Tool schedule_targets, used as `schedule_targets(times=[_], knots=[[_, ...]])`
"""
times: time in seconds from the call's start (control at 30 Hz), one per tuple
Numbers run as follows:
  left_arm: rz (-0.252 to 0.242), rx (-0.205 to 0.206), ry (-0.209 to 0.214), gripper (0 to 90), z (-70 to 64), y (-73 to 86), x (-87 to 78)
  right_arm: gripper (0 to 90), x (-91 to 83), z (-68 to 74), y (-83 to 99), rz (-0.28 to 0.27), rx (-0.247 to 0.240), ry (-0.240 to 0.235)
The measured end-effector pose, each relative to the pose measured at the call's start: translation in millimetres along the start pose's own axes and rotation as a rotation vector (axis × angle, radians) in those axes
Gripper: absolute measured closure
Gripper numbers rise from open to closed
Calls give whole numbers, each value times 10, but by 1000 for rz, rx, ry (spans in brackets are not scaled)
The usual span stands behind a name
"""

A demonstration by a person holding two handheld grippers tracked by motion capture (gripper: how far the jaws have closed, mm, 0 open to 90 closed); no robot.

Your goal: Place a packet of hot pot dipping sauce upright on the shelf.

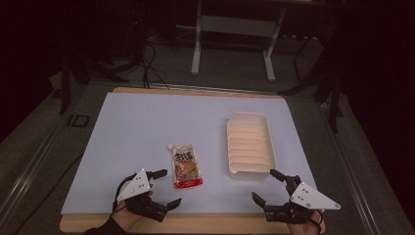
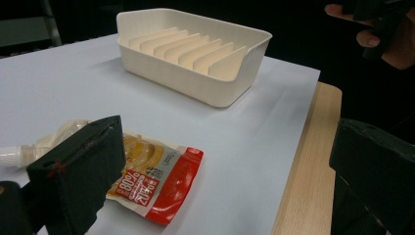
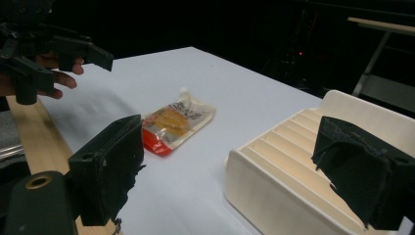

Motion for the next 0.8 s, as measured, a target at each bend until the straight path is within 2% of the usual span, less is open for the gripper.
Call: schedule_targets(times=[0.23,0.4,0.57,0.67,0.73,0.8], knots=[[-17,-11,49,5,-21,-3,2,117,6,19,-1,25,-6,-13],[3,33,61,5,-50,-2,22,116,13,46,2,32,-7,-38],[13,44,81,5,-91,-16,47,109,15,40,4,30,16,-50],[21,24,97,26,-109,-35,53,109,22,50,-10,14,25,-50],[63,25,102,26,-127,-55,65,109,27,63,-23,9,19,-51],[99,-13,123,26,-134,-69,92,109,39,70,-28,11,20,-53]])
Point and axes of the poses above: each handheld gripper's, and its own axes: x roughly forward along the jaws, y roughly out of its underside, z roughly to its left, the point moved 2 cm from there along x, roughly forward along the jaws, and after that the axes turned 2 degrees about x, right-handed, at the moved point
